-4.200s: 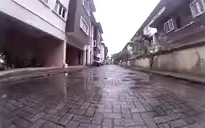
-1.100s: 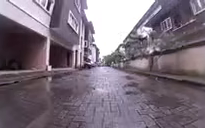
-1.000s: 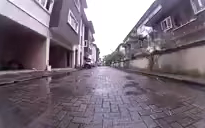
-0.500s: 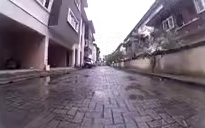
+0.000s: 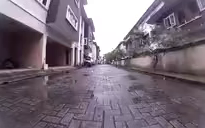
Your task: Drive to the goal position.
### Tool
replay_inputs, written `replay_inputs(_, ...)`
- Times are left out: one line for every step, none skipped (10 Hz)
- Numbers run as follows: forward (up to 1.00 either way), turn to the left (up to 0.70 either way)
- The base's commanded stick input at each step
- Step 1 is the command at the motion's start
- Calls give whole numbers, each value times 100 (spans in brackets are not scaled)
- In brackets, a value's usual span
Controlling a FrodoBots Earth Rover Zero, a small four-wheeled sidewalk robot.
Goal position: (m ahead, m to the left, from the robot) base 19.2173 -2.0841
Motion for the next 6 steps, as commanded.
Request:
replay_inputs(50,0)
replay_inputs(50,0)
replay_inputs(50,0)
replay_inputs(50,0)
replay_inputs(50,0)
replay_inputs(50,0)
